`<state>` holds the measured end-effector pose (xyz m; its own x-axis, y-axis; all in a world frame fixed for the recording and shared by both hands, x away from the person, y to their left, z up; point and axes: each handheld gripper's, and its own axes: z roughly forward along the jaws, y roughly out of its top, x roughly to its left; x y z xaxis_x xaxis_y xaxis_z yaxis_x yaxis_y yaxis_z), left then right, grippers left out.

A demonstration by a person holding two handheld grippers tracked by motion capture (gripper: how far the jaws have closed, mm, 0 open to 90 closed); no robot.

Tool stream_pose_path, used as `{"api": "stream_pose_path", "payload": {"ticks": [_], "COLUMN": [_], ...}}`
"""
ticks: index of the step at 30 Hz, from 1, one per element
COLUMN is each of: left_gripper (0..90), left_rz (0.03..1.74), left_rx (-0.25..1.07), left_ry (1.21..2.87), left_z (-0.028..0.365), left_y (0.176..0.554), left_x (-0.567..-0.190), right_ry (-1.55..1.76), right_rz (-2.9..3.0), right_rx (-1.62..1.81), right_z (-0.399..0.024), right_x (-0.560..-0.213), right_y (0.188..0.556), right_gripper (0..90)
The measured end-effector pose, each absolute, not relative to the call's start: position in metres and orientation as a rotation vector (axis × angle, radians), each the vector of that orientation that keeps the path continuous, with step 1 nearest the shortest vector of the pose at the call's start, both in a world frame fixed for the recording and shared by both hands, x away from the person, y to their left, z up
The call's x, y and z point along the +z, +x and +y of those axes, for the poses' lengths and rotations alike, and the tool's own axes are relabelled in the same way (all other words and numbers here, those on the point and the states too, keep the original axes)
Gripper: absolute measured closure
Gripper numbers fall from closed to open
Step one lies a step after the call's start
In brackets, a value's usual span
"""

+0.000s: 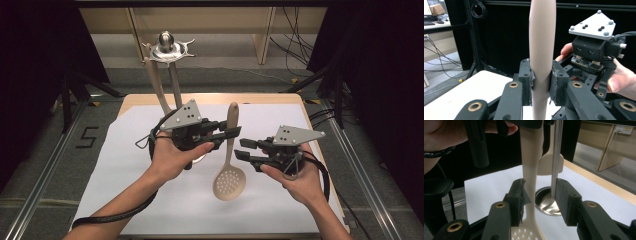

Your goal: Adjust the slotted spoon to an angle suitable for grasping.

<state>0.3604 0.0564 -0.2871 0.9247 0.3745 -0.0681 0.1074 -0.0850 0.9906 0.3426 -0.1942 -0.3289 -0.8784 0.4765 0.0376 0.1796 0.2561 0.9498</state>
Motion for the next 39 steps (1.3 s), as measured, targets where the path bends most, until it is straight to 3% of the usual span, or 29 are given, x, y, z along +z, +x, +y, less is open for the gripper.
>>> {"api": "stream_pose_path", "payload": {"ticks": [14,21,29,35,39], "left_gripper": [73.8,73.9,73.0,55.5,53.4], "left_rz": [0.354,0.349,0.358,0.378,0.389], "left_rx": [0.170,0.145,0.165,0.269,0.313], "left_ry": [1.650,1.646,1.630,1.610,1.602], "left_z": [0.055,0.055,0.054,0.051,0.052], "left_y": [0.360,0.360,0.361,0.357,0.356], "left_x": [-0.287,-0.287,-0.287,-0.286,-0.285], "right_ry": [0.563,0.505,0.622,0.830,0.883], "right_rz": [2.341,2.347,2.329,2.224,2.201], "right_rx": [1.684,1.696,1.632,1.460,1.421], "right_z": [-0.188,-0.183,-0.179,-0.166,-0.162], "right_x": [-0.327,-0.325,-0.319,-0.314,-0.317], "right_y": [0.345,0.345,0.339,0.331,0.329], "right_gripper": [63.5,76.2,77.5,77.7,77.7]}}
